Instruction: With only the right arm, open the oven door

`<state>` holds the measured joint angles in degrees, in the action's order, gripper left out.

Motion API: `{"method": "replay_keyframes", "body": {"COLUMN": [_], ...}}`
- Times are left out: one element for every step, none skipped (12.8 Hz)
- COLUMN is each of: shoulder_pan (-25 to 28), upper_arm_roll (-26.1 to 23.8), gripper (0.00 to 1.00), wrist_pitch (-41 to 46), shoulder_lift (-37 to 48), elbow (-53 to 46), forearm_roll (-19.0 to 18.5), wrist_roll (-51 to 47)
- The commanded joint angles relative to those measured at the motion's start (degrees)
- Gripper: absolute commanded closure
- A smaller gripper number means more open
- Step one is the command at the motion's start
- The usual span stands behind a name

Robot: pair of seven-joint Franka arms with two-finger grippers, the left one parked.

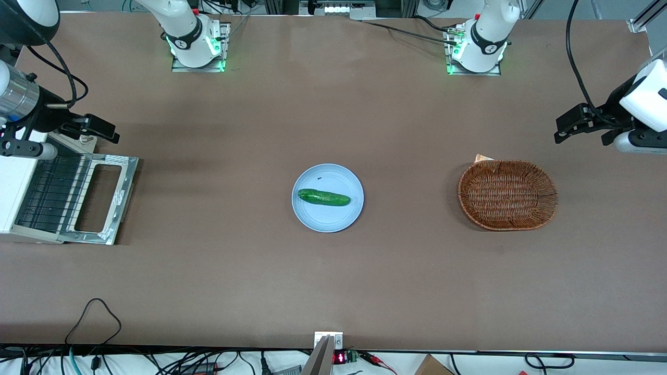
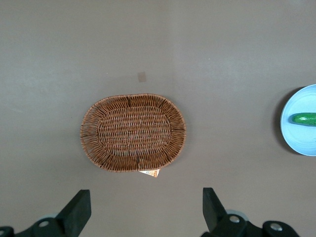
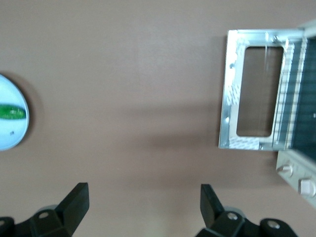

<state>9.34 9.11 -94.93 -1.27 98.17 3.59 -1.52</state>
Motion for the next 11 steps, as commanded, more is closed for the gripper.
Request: {"method": "replay_keyframes", "body": {"shoulder_pan": [-0.1, -1.2, -2.8, -3.2, -3.3, -3.4, -3.9, -4.2, -4.3, -4.4, -4.8], "upper_arm_roll": [-0.2, -1.5, -3.7, -4.6, -4.7, -4.8, -4.8, -4.8, -4.8, -4.8, -5.2], "gripper": [0.00, 0.00, 0.00, 0.00, 0.00, 0.00, 0.00, 0.00, 0.00, 0.00, 0.00], "wrist_pitch": [-1.7, -2.5, -2.5, -2.5, -2.4, -2.4, -2.4, -2.2, -2.3, -2.3, -2.2], "shoulder_lift": [0.9, 0.8, 0.7, 0.7, 0.3, 0.3, 0.3, 0.3, 0.3, 0.3, 0.3], "elbow": [1.6, 1.6, 1.5, 1.5, 1.4, 1.3, 1.3, 1.2, 1.2, 1.2, 1.2], "forearm_roll": [0.0, -0.2, -2.0, -3.6, -3.6, -3.3, -3.2, -3.1, -3.1, -3.1, -3.0], "wrist_roll": [4.8, 4.7, 4.8, 4.7, 4.7, 4.7, 4.7, 4.7, 4.7, 4.7, 4.7]}}
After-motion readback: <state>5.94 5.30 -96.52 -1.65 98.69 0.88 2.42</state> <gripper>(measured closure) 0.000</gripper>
